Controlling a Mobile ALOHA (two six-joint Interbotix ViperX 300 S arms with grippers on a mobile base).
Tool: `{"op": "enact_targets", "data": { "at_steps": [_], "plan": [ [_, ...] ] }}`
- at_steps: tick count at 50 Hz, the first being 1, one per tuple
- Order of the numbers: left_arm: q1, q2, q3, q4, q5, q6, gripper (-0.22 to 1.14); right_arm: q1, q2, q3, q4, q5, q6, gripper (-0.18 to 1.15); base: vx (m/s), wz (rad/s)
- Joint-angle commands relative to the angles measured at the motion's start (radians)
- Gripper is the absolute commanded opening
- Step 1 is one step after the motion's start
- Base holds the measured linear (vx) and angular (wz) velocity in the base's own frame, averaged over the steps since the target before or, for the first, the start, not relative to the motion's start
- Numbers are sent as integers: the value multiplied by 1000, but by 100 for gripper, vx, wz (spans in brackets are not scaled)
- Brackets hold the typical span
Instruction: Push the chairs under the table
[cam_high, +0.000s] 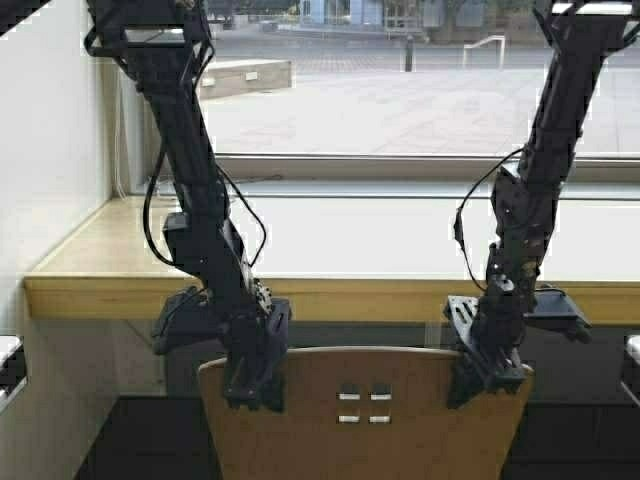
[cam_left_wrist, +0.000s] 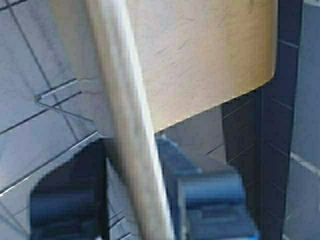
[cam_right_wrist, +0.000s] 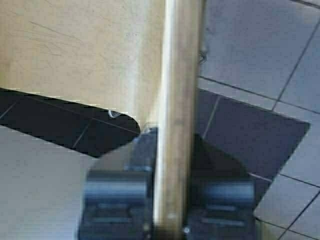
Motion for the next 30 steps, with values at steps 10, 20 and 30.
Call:
{"op": "enact_targets", "data": {
  "at_steps": [10, 20, 30],
  "plan": [
    [5, -40, 0, 6, -14, 5, 3, 25, 32, -61, -60, 34, -49, 4, 28, -1],
    [15, -46, 9, 5, -15, 5, 3, 26, 23, -57, -67, 38, -49, 4, 25, -3],
    [23, -49, 14, 6, -15, 5, 3, 28, 18, -38, -72, 31, -49, 4, 25, -6]
  ]
}}
